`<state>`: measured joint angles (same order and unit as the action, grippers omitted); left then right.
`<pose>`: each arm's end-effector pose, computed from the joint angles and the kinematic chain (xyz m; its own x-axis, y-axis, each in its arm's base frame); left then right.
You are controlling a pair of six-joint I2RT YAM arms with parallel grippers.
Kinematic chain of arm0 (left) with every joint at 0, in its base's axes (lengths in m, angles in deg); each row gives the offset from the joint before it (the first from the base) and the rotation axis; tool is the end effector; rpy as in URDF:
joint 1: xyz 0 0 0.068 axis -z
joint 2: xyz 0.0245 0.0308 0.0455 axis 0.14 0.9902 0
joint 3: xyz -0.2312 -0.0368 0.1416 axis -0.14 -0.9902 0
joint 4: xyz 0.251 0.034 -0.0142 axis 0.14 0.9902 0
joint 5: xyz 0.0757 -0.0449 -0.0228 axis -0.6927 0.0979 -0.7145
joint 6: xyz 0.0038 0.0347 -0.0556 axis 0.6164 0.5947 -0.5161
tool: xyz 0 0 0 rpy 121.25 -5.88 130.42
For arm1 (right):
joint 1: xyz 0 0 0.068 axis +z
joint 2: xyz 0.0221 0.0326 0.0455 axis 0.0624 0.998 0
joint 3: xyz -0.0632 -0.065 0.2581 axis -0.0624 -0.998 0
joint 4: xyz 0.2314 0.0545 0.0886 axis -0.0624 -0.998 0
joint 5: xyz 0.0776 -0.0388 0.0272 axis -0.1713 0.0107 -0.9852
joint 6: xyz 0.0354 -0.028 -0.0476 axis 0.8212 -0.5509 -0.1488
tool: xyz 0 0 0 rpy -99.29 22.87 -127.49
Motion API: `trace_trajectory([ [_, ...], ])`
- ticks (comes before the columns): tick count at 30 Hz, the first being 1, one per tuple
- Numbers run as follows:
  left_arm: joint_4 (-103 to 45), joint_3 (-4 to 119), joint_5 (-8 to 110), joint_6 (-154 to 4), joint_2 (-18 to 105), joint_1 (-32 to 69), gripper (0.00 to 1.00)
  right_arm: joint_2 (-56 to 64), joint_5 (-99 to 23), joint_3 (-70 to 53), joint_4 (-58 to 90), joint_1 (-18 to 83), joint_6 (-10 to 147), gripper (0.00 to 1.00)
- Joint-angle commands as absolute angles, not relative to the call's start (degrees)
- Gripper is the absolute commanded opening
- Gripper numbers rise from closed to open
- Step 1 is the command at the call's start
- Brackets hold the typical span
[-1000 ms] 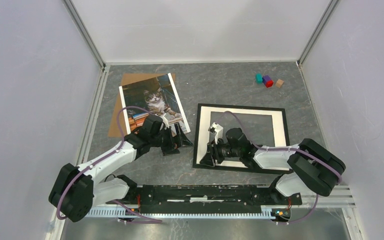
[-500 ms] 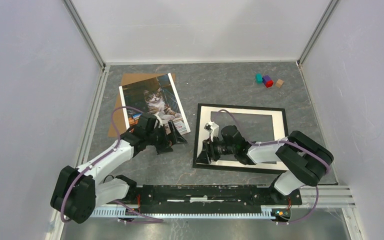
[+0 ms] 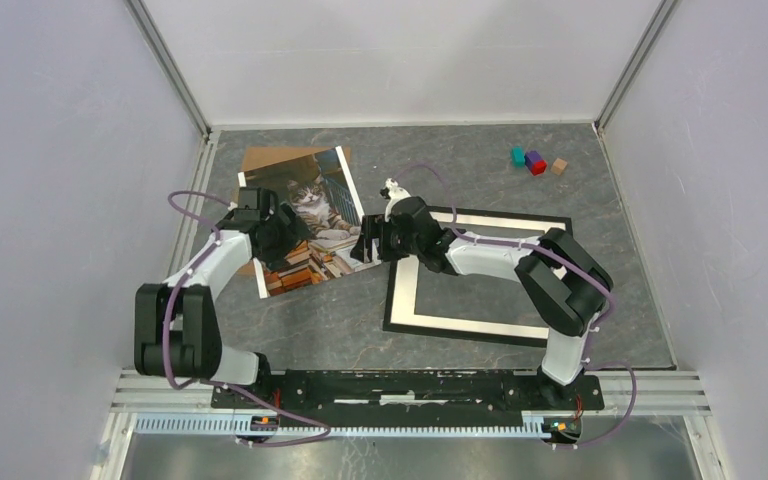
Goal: Put the photo into the frame
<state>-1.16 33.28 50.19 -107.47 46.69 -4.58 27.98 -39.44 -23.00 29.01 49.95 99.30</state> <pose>0.2713 -0.0233 0.1986 -0.6921 -0.6486 -0.3169 -0.4839 0.7426 -0.4630 0.2747 0.3006 0.1822 -0.7818 0.0481 -0.6217 -0.4229 0.6917 0.5854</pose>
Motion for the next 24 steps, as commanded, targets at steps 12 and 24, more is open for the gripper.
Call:
trace_trajectory([
  [12, -5.14, 28.2, 47.31, -109.11, 54.08, -5.62, 1.0, 34.08, -28.22, -16.94, 17.79, 50.38, 108.35, 0.8],
  [24, -7.43, 24.85, 48.79, -111.39, 53.13, -5.94, 1.0, 32.35, -32.83, -25.12, 33.82, 50.95, 124.2, 0.74],
])
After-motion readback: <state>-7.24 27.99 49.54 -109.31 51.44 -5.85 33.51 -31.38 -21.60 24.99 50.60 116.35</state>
